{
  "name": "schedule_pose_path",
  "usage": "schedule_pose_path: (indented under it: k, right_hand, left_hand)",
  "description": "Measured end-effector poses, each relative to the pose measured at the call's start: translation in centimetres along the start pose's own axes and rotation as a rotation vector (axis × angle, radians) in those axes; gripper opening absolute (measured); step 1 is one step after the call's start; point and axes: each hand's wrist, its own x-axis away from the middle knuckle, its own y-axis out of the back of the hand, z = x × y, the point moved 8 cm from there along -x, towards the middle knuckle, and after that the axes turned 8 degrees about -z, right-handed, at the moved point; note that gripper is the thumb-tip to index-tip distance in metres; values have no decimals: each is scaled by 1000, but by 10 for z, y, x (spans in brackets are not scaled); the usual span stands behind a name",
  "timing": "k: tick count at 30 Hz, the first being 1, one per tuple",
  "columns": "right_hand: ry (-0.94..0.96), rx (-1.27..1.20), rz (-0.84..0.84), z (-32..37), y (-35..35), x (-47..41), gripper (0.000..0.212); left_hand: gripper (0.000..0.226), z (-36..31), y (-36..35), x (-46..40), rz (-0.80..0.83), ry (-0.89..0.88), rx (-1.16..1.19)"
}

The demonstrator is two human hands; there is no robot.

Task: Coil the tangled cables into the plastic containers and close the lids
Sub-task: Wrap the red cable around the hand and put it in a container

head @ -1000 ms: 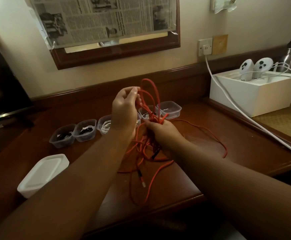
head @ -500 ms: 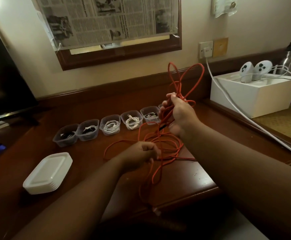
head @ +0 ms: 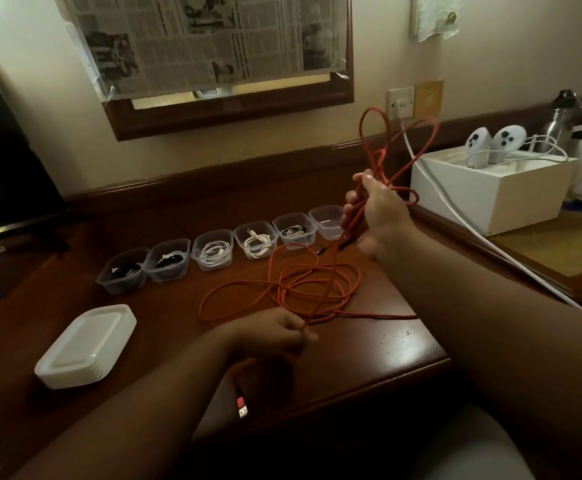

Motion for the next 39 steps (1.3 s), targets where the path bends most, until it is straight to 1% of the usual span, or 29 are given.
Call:
schedule_pose_path:
  k: [1, 2, 3, 4, 5, 6, 8, 10, 11, 13, 14, 16, 17, 18, 20, 23, 24, 25, 26, 29, 30, 31, 33, 34, 37, 39]
  right_hand:
    - [-40, 71, 44, -3, 1, 2, 21]
    - [-71, 169, 100, -8, 2, 5, 19]
    - [-89, 290, 157, -16, 3, 9, 16]
    - [-93, 422, 217, -26, 5, 12, 13]
    - [-82, 545, 280, -35, 6, 16, 11]
    - [-57, 651, 348, -46, 6, 20, 10]
    - [56, 843, 506, -65, -1, 34, 5]
    - [179, 994, 633, -85, -11, 47, 16]
    - [201, 1049, 647, -95, -13, 51, 25]
    - [214, 1156, 565, -110, -10, 49, 38]
    - [230, 1200, 512, -115, -9, 46, 37]
    - [257, 1225, 431, -115, -6, 41, 18]
    - [273, 1209, 395, -111, -4, 40, 7]
    - [298, 1169, 358, -104, -4, 39, 2]
    - [311, 1063, 312, -89, -3, 38, 12]
    - [248, 812, 258, -62, -6, 37, 15]
    - [220, 724, 225, -53, -7, 37, 17]
    - [181, 618, 200, -45, -8, 37, 20]
    - [128, 494, 188, -38, -11, 39, 22]
    - [-54, 105, 165, -30, -16, 42, 25]
    - [-80, 26, 142, -27, -15, 40, 26]
    - [-87, -27, 114, -23, -12, 38, 27]
    - [-68, -94, 78, -11, -5, 31, 31]
    - [-46, -105, 65, -5, -1, 28, 32]
    - [46, -36, 1, 13, 18, 19, 33]
    - [88, 35, -39, 21, 30, 13, 35]
  left_hand:
    - [27, 1, 16, 1, -160, 20, 47]
    - [29, 1, 34, 2, -327, 33, 159]
    - [30, 3, 51, 4, -474, 52, 328]
    - [32, 5, 65, 7, -586, 92, 521]
    - [33, 9, 76, 8, -662, 147, 690]
    - [33, 10, 82, 9, -698, 197, 813]
    - [29, -2, 87, 10, -687, 229, 987]
    - [28, -23, 90, 11, -661, 182, 1161]
    - [27, -33, 92, 13, -663, 153, 1247]
    - [23, -57, 92, 17, -640, 88, 1359]
    - [20, -68, 91, 19, -622, 56, 1390]
    - [16, -79, 93, 27, -641, 1, 1425]
    - [16, -82, 95, 30, -667, -25, 1417]
    - [18, -82, 98, 33, -688, -48, 1389]
    - [25, -80, 101, 35, -728, -87, 1296]
    - [32, -58, 95, 29, -871, -69, 1164]
    - [37, -51, 89, 23, -884, -61, 1111]
    - [41, -46, 81, 15, -852, -70, 1050]
    - [43, -44, 70, 6, -776, -98, 982]
    - [31, -50, 32, -17, -478, -209, 786]
    - [35, -52, 20, -21, -416, -215, 744]
    - [37, -52, 11, -24, -398, -203, 711]
    - [29, -48, 3, -28, -409, -181, 656]
    - [32, -43, -1, -29, -380, -166, 611]
    - [59, -23, -15, -27, -215, -110, 451]
    - [62, -11, -15, -24, -211, -97, 321]
